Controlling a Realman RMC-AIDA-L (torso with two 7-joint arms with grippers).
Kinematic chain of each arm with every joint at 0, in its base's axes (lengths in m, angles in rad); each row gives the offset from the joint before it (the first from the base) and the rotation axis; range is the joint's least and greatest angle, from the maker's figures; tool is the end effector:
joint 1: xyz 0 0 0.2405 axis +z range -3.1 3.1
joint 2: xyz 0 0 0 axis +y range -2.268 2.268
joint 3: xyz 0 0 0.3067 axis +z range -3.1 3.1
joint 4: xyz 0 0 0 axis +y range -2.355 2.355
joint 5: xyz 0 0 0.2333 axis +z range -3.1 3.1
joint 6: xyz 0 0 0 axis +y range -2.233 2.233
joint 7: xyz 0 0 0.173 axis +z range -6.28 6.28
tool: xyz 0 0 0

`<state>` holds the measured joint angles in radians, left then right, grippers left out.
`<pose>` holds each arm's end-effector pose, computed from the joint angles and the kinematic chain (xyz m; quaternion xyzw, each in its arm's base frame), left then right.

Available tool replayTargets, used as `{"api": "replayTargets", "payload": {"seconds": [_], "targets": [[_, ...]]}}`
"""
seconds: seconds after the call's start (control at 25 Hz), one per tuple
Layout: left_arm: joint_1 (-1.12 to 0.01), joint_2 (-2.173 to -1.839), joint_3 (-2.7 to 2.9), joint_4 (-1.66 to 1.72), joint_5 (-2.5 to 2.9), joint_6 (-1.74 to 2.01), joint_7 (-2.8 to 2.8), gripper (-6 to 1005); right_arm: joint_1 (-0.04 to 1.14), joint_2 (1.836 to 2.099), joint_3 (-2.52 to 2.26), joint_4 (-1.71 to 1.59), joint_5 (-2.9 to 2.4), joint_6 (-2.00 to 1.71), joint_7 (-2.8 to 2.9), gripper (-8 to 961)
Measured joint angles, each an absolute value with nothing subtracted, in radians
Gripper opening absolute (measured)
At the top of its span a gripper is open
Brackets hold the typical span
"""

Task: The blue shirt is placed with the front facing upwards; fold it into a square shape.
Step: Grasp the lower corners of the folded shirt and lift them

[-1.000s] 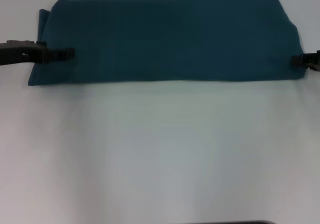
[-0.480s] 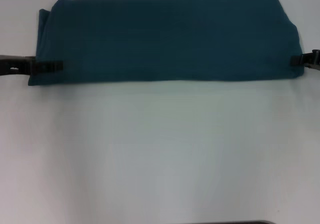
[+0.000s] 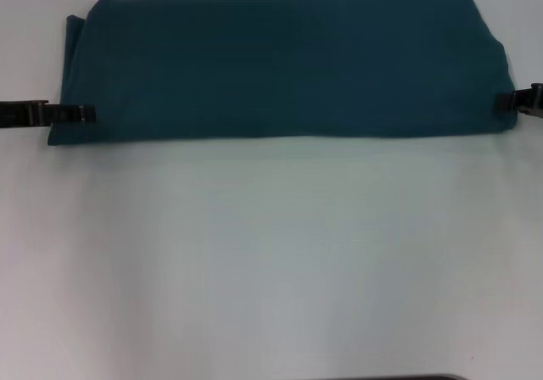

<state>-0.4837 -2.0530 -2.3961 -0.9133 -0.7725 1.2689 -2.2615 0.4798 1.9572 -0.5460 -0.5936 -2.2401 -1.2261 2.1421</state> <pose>-0.3769 0.4110 0.0045 -0.7956 -0.5425 -0.0778 0.2582 0.4283 0.3924 0.0140 -0.7263 0.6173 0.1683 0.2511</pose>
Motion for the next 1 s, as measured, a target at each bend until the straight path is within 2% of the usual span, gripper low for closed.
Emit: {"api": "replayTargets", "payload": {"seconds": [1.0], "targets": [[-0.523,-2.055,-2.389,-0.938,-0.736,1.347,-2.256,919,0.483,1.955,-0.549,-0.594,-2.243,-1.197,2.141,14]]}}
